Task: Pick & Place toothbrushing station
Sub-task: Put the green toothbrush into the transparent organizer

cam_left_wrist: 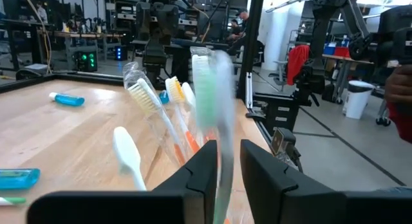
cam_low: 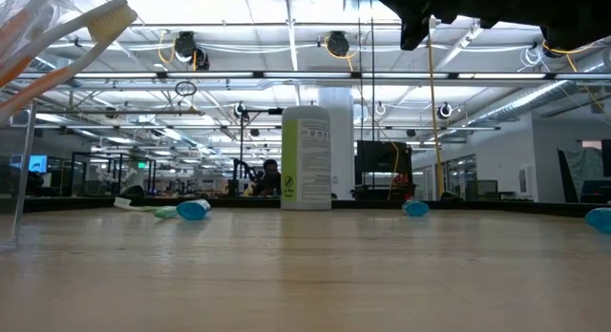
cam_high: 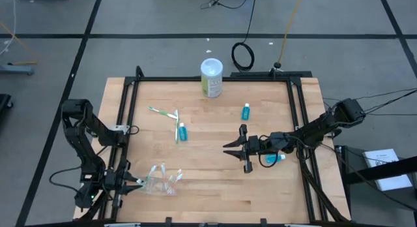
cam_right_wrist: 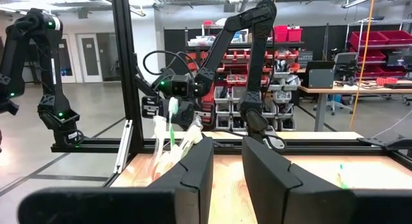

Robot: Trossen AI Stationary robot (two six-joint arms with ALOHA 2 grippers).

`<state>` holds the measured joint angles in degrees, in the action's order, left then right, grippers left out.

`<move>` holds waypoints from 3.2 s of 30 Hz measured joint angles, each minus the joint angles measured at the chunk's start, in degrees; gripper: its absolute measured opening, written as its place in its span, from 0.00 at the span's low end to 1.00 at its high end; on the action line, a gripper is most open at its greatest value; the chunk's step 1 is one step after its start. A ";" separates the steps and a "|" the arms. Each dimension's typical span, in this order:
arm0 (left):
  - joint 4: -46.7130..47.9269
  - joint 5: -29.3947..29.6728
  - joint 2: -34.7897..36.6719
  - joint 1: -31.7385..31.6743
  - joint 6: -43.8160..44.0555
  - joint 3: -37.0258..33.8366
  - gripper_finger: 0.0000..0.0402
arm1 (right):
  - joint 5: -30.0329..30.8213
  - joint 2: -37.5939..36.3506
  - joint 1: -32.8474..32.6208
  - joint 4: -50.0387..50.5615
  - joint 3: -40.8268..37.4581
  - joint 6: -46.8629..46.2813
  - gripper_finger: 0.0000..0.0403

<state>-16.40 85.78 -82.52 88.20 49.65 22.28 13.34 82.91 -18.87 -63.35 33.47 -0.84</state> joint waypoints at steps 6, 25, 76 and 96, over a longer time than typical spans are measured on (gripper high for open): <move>-0.15 -0.11 0.00 0.00 -0.22 0.02 0.24 | 0.00 0.00 0.00 0.01 0.00 -0.17 0.18; -7.72 1.46 8.00 -1.73 -17.43 0.17 0.25 | -0.04 0.02 0.00 0.91 0.00 -0.39 0.18; -1.22 -16.84 11.43 -3.43 4.82 0.17 0.25 | -0.07 0.02 0.02 1.46 0.00 -1.32 0.18; -51.16 -28.30 11.41 -26.82 -53.12 1.62 0.30 | -0.11 0.02 0.02 1.81 0.00 -0.61 0.18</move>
<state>-67.57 57.48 -71.11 61.38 -3.48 23.90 13.23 82.94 -18.85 -61.54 33.47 -1.45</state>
